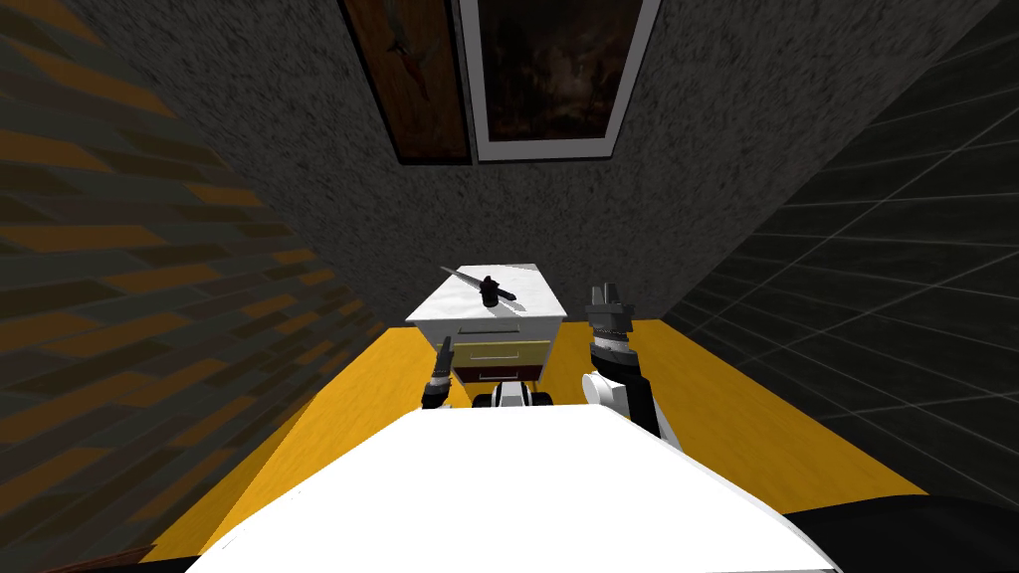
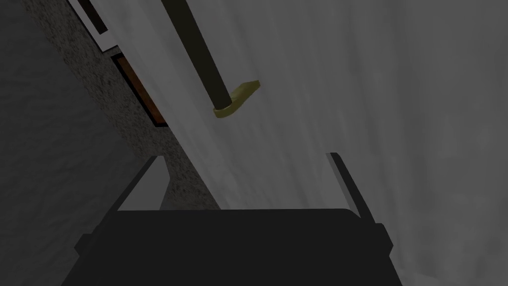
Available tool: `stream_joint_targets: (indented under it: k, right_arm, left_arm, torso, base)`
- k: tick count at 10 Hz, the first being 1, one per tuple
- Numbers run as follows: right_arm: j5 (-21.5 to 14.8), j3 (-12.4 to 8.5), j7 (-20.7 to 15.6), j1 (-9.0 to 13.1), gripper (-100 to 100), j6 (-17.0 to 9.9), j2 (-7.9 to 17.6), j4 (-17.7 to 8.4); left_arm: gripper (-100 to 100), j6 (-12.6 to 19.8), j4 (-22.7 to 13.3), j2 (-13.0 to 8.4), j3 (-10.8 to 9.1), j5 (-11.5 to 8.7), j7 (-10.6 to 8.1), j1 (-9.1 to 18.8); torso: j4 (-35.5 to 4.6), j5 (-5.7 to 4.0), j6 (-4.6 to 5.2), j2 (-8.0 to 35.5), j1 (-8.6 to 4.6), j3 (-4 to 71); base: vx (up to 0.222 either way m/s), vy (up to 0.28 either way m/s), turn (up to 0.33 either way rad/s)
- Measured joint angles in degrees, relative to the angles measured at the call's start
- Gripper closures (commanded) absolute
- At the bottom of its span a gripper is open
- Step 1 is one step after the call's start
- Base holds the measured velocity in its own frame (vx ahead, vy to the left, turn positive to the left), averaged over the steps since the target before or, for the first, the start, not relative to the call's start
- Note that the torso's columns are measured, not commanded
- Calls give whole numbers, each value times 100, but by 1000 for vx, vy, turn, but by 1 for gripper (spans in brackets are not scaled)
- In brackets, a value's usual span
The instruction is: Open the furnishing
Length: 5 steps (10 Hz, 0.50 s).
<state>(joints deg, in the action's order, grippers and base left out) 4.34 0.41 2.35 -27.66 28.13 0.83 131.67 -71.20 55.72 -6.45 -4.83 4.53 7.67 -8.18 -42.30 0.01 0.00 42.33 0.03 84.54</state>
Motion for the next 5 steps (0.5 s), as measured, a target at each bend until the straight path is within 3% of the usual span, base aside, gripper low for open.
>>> stream_joint_targets:
  k: [5]
  right_arm:
    - [0,0,0,0,0,0,0,0]
  left_arm:
    - [-100,-400,-607,320,-17,23,41,173]
  torso:
    - [1,-1,0,-6,-4,3]
  base:
    - [14,-22,20]
